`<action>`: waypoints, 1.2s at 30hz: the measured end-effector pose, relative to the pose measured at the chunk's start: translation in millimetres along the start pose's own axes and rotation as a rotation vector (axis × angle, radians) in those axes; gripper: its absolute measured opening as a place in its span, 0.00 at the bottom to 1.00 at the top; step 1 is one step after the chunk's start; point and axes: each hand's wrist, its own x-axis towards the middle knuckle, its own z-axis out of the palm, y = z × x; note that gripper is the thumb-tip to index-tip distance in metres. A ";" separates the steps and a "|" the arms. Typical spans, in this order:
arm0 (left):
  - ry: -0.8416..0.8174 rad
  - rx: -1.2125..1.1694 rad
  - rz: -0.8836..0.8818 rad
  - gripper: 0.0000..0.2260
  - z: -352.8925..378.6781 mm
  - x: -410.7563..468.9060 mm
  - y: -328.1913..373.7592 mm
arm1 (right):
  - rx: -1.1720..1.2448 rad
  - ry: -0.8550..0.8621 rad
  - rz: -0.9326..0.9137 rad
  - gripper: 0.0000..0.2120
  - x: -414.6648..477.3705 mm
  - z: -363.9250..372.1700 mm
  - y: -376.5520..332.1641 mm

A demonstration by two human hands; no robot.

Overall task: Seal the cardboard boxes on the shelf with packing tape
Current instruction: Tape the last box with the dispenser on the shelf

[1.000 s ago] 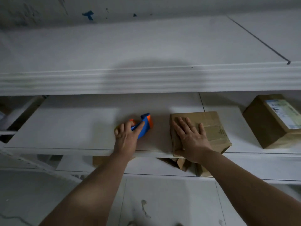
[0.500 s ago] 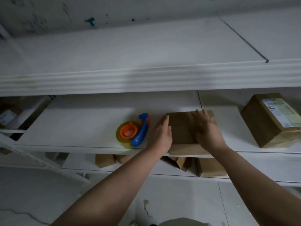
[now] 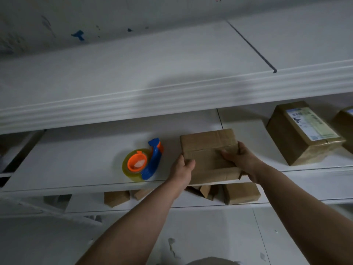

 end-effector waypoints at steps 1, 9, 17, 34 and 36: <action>0.002 0.003 0.002 0.16 -0.6 0.5 0.4 | -0.007 0.007 -0.004 0.36 -0.4 0.8 -0.5; 0.184 0.285 -0.012 0.26 -34.2 18.6 24.9 | -0.018 -0.032 -0.055 0.26 -12.2 33.4 -2.4; 0.070 0.517 -0.072 0.35 -35.0 11.7 24.6 | -0.036 -0.067 -0.046 0.25 -10.5 48.1 2.1; 0.266 0.016 -0.086 0.24 -42.2 -7.6 7.5 | 0.257 0.003 -0.167 0.30 -27.0 35.0 3.5; 0.168 -0.017 -0.151 0.24 -41.9 -8.6 2.7 | 0.222 0.027 -0.114 0.28 -28.2 33.5 11.2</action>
